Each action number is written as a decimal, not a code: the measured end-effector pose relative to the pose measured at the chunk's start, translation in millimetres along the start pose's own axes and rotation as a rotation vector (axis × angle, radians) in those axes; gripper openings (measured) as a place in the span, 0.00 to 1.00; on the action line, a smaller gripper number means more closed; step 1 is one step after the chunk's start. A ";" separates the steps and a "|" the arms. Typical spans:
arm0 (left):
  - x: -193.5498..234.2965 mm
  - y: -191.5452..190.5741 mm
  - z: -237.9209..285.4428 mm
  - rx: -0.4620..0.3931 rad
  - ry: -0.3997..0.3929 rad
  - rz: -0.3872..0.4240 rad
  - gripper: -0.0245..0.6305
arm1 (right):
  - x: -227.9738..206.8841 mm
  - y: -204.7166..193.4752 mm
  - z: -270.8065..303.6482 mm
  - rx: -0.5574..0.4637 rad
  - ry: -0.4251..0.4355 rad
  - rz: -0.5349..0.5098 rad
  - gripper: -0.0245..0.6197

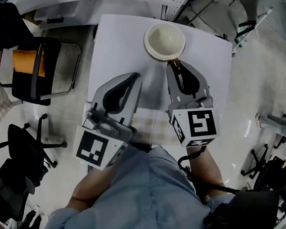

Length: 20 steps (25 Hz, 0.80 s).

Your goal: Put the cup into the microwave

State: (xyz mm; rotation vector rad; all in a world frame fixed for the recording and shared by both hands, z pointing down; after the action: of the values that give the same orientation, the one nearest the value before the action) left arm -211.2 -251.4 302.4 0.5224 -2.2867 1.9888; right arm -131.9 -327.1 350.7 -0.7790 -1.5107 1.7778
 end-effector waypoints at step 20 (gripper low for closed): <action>-53.4 15.0 -27.4 -0.071 -0.017 0.036 0.04 | 16.5 19.3 -60.0 -0.096 0.040 0.004 0.11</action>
State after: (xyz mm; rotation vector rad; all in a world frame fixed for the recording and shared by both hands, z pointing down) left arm -170.1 -212.0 278.3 0.4974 -2.3837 1.9172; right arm -96.3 -280.6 322.1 -0.8609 -1.5784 1.6929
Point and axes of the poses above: the fingertips, and each gripper's own axes: z forward along the fingers, x to its left, y out of its top, the point moved 2 cm from there along -z, backward along the fingers, and after that the axes turned 13 degrees about -x, right-handed, at the moved point
